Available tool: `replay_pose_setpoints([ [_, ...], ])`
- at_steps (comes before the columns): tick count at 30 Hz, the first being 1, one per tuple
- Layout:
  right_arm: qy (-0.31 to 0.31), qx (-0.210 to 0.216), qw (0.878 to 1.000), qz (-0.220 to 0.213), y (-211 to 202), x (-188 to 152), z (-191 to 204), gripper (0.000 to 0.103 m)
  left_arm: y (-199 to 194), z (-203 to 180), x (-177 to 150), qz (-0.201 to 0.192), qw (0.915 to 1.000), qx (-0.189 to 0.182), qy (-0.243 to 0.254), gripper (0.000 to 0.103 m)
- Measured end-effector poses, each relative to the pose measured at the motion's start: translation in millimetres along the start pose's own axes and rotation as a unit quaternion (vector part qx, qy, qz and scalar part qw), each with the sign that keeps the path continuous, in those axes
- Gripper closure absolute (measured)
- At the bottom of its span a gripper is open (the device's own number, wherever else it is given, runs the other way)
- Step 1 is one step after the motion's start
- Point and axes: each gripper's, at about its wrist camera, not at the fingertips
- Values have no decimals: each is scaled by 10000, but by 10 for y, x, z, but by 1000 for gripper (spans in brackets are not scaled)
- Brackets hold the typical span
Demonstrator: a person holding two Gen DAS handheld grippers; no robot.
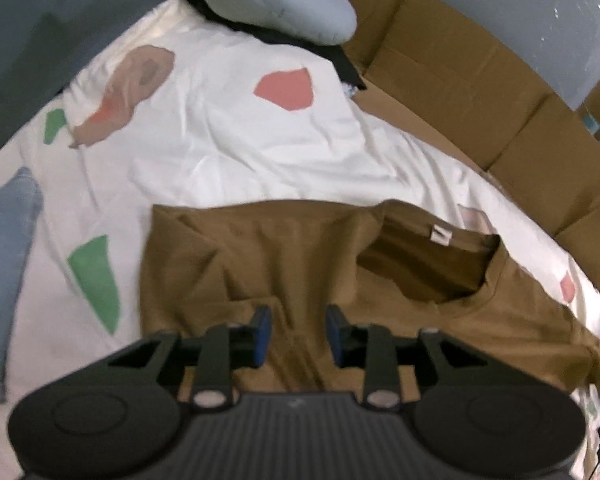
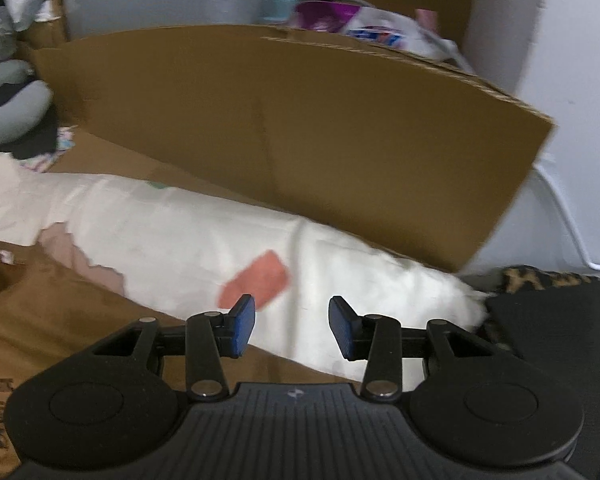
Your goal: Fold clothes
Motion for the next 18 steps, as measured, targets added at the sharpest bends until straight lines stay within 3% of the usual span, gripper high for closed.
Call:
replay_pose_setpoints([
  [1, -20, 72, 10000, -7, 25, 7, 39, 55, 50, -40, -7, 38, 10000, 43, 67, 61],
  [3, -66, 208, 9998, -11, 79, 21, 121, 55, 160, -56, -35, 166, 9996, 178, 153, 59],
  [6, -137, 383, 9992, 46, 172, 31, 246, 55, 307, -24, -78, 359, 9982, 428, 223, 67],
  [8, -183, 450, 9988, 90, 216, 29, 303, 55, 361, 28, -99, 433, 9977, 491, 179, 97],
  [14, -298, 533, 9979, 202, 295, -10, 380, 55, 105, 187, -71, 233, 9983, 445, 308, 99],
  [18, -355, 617, 9970, 297, 366, -11, 403, 55, -194, 480, 9, 88, 9972, 682, 276, 99],
])
Point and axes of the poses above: each gripper's, at about its wrist camera, not at the fingertips, and y roughly the way its jaws point, z to its left, x to its top, and after that the axes turned 7 degrees about x, right-handed
